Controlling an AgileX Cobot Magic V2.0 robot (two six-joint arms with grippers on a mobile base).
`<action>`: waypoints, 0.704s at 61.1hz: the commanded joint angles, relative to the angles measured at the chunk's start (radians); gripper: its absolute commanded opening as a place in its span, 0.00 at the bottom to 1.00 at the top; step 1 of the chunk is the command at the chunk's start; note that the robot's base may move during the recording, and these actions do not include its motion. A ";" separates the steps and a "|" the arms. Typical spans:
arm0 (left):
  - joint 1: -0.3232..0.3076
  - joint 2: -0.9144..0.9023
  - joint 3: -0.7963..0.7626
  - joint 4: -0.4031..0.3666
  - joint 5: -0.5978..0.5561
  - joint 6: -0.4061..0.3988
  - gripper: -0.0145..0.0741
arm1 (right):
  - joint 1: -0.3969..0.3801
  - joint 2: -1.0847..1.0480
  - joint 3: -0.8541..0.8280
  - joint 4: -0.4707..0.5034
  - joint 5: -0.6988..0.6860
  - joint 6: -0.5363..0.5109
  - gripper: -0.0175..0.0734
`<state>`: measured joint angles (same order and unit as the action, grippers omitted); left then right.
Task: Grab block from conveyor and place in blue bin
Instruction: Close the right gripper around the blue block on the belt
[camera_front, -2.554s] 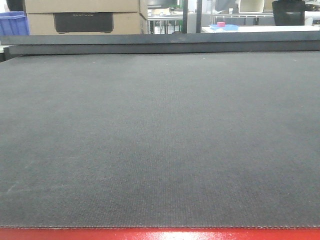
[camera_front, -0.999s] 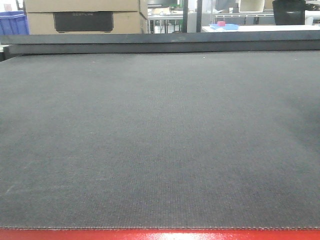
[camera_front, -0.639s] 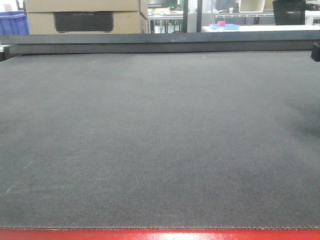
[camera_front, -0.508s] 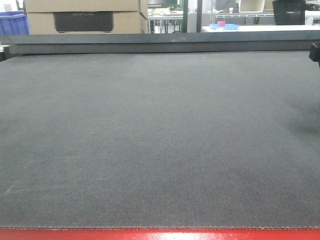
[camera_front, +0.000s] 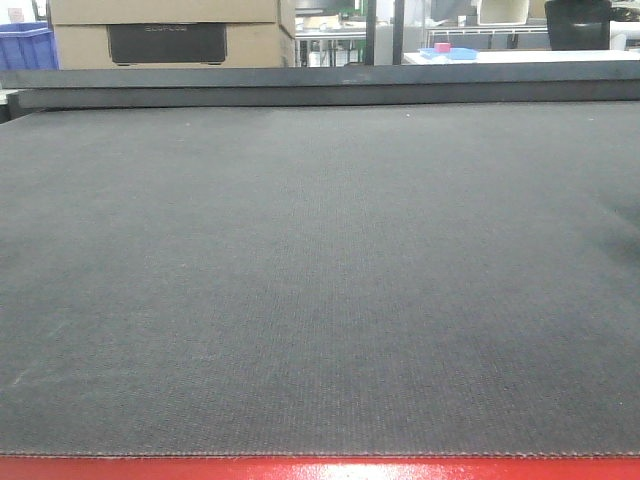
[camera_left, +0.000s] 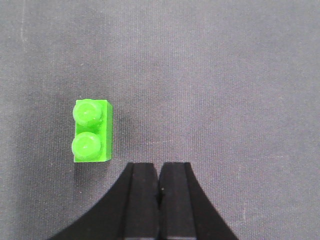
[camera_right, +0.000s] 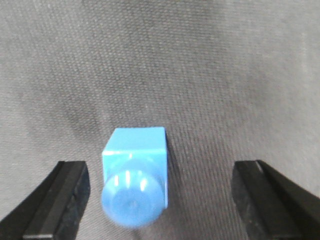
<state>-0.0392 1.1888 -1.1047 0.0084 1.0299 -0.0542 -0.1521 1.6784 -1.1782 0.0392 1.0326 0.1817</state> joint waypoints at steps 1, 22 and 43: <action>-0.006 -0.002 -0.007 -0.008 -0.011 -0.001 0.04 | 0.010 0.027 -0.006 -0.015 -0.007 -0.026 0.70; -0.006 -0.002 -0.007 -0.008 -0.011 -0.001 0.04 | 0.023 0.057 -0.006 -0.018 -0.043 -0.026 0.70; -0.006 -0.002 -0.007 -0.008 -0.013 -0.014 0.04 | 0.023 0.073 -0.006 -0.018 -0.040 -0.026 0.49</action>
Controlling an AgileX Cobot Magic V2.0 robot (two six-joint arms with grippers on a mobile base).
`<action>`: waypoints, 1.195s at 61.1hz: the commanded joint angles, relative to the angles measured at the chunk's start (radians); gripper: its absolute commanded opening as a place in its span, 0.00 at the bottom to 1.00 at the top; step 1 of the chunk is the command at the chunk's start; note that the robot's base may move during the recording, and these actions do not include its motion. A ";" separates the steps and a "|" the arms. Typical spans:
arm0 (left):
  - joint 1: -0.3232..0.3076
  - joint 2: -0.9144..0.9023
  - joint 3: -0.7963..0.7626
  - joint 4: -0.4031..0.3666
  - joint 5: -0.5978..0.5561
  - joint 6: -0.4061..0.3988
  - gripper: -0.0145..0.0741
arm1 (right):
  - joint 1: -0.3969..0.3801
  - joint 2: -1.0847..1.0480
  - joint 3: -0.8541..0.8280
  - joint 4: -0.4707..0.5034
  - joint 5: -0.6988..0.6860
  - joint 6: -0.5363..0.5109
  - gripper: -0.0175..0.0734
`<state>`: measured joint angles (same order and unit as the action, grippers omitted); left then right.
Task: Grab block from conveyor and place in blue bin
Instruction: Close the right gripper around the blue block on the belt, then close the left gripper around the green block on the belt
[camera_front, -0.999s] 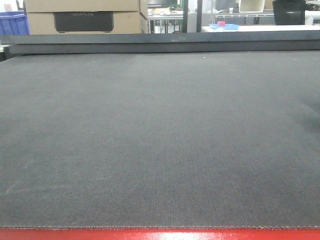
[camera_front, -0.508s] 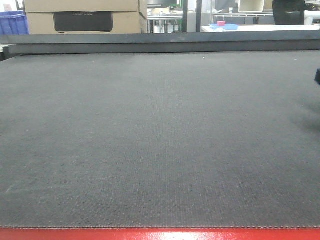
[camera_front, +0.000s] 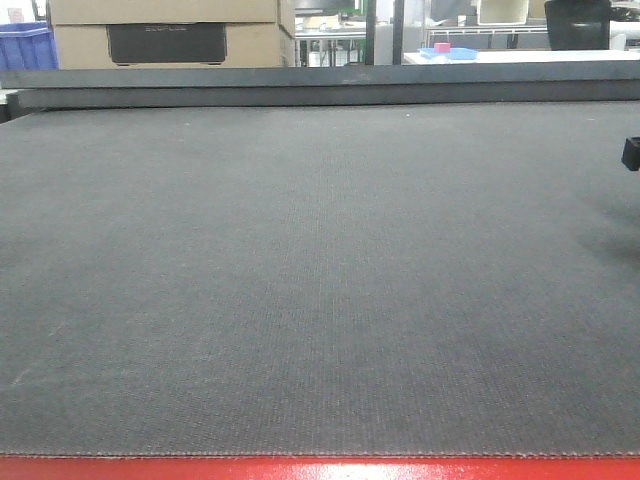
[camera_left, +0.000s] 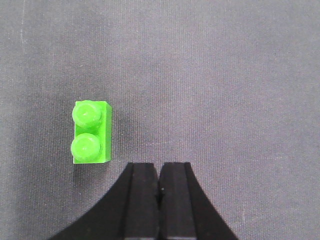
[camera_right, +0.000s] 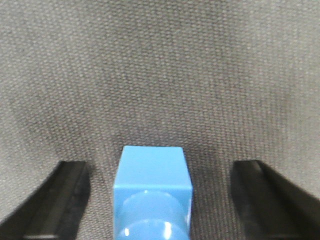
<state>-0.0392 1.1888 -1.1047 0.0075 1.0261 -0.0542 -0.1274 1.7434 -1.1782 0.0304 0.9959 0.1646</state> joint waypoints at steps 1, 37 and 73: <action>-0.006 -0.002 -0.007 -0.008 -0.009 -0.021 0.04 | -0.001 0.008 -0.006 -0.009 -0.004 -0.008 0.47; 0.073 0.253 -0.067 0.075 0.065 0.085 0.05 | -0.001 -0.135 -0.029 -0.005 0.062 -0.008 0.01; 0.127 0.454 -0.064 0.078 -0.049 0.065 0.65 | -0.001 -0.137 -0.029 -0.005 0.086 -0.029 0.01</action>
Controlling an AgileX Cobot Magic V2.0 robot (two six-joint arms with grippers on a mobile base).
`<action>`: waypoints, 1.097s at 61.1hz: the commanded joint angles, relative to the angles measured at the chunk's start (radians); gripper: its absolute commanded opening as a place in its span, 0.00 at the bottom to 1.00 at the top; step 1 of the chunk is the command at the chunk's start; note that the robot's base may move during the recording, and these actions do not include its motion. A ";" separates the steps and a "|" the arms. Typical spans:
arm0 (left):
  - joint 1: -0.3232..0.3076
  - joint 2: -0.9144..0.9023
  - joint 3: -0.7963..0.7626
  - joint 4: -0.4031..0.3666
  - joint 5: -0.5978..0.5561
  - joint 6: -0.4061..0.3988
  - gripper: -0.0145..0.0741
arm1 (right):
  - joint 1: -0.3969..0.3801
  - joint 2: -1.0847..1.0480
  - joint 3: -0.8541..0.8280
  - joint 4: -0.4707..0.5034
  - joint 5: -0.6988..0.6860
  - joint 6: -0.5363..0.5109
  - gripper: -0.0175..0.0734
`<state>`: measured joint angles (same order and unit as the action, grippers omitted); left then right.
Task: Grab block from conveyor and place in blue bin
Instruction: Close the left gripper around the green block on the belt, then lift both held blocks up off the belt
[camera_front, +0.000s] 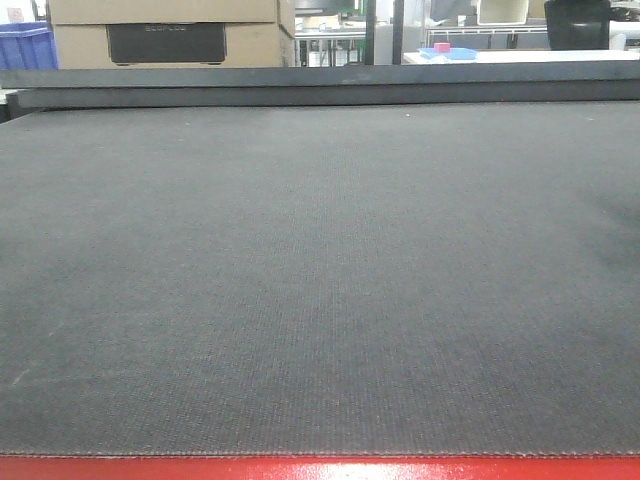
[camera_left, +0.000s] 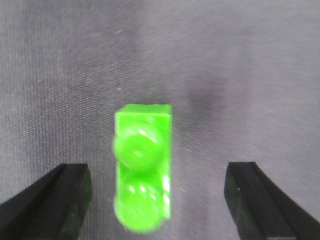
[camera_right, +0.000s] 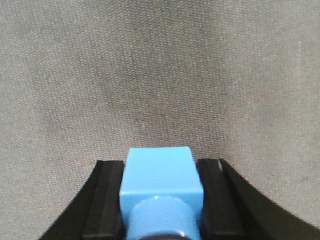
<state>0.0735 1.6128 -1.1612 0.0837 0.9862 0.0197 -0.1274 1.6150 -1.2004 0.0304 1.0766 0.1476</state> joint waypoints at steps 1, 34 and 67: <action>0.013 0.034 -0.007 0.002 -0.012 -0.009 0.65 | -0.001 -0.009 -0.006 -0.005 0.005 -0.012 0.01; 0.013 0.115 -0.007 -0.002 -0.040 -0.020 0.30 | -0.001 -0.009 -0.006 -0.002 0.005 -0.012 0.01; -0.055 -0.146 0.047 -0.107 -0.197 0.101 0.04 | 0.000 -0.233 0.062 -0.002 -0.173 -0.159 0.01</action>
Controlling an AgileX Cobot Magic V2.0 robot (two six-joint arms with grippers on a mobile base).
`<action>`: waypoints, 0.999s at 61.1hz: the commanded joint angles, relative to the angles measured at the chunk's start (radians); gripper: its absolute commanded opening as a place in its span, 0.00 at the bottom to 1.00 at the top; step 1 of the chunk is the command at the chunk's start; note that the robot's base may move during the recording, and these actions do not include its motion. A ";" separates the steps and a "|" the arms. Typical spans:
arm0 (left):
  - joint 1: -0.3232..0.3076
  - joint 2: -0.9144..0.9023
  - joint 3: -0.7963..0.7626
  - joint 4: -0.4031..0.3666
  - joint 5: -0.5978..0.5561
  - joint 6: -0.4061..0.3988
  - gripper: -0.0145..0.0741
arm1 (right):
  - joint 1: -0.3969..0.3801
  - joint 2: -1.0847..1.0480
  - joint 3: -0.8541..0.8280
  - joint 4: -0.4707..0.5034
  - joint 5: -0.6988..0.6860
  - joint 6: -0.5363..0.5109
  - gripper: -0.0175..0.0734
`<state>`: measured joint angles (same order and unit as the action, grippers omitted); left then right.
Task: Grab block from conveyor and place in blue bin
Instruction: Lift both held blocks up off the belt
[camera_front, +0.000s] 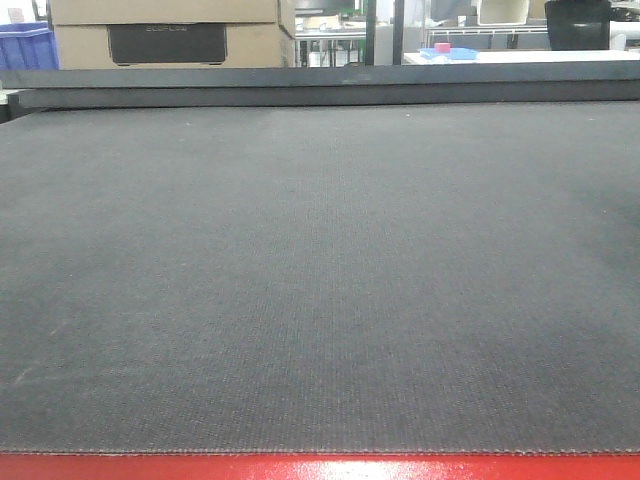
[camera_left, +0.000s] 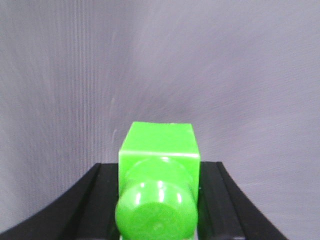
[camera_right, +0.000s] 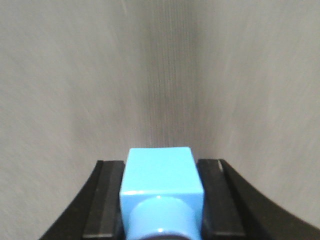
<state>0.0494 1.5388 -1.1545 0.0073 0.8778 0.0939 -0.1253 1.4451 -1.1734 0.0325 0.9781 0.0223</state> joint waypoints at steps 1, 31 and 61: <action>-0.040 -0.092 0.051 -0.030 -0.108 0.027 0.04 | -0.002 -0.074 0.051 -0.004 -0.089 -0.038 0.01; -0.094 -0.562 0.546 -0.255 -0.692 0.027 0.04 | -0.002 -0.468 0.556 -0.004 -0.643 -0.059 0.01; -0.094 -0.989 0.664 -0.265 -0.713 0.027 0.04 | -0.002 -0.901 0.686 -0.004 -0.707 -0.059 0.01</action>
<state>-0.0414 0.6150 -0.4911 -0.2511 0.1853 0.1175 -0.1253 0.6117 -0.4887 0.0325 0.2987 -0.0299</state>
